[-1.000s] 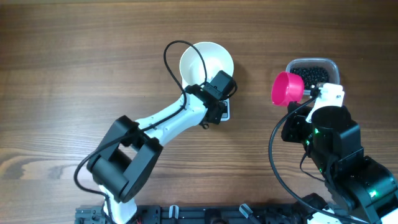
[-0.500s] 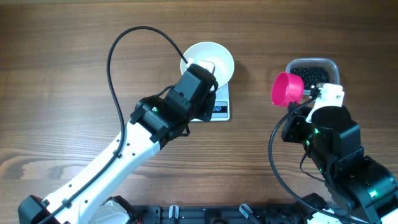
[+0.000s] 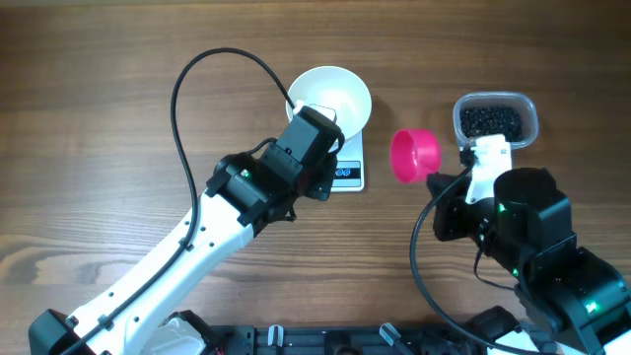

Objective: Scoop item into bowl and weigh 150g on scale

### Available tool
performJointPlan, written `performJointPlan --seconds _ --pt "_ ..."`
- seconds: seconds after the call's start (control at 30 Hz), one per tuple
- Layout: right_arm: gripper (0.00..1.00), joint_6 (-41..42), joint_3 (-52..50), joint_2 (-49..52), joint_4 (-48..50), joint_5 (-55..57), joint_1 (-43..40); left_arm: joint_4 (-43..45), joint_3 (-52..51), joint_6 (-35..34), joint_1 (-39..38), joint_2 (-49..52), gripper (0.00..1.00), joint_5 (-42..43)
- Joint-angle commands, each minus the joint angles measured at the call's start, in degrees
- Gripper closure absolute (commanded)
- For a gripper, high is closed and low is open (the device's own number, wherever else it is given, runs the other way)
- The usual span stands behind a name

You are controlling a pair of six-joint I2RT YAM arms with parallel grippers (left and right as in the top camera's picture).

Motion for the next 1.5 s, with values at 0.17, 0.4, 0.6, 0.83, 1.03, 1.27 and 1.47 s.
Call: performJointPlan --seconds 0.17,0.4,0.6,0.83,1.03,1.27,1.47 --pt "0.96 -1.0 0.9 0.0 0.1 -3.0 0.0 -2.3 -0.2 0.1 0.2 -0.5 0.96 0.9" --pt "0.96 -1.1 0.9 0.0 0.2 -2.1 0.0 -6.2 -0.2 16.5 0.7 -0.5 0.96 0.9" --pt "0.96 -1.2 0.9 0.0 0.6 1.6 0.0 0.4 -0.1 16.5 10.0 -0.6 0.96 7.2" --pt "0.96 -1.1 0.9 0.0 0.1 5.6 0.0 11.2 -0.2 16.8 13.5 3.0 0.96 7.1" --pt "0.96 -1.0 0.9 0.0 -2.2 5.6 0.0 25.9 -0.2 24.3 13.8 14.2 0.96 8.7" --pt "0.96 -0.9 0.9 0.0 -2.8 5.6 0.0 26.1 -0.1 24.3 13.7 22.2 0.96 8.7" --pt "0.96 -0.7 0.9 0.0 -2.8 5.4 0.0 22.1 -0.2 25.4 13.7 22.4 0.96 8.6"
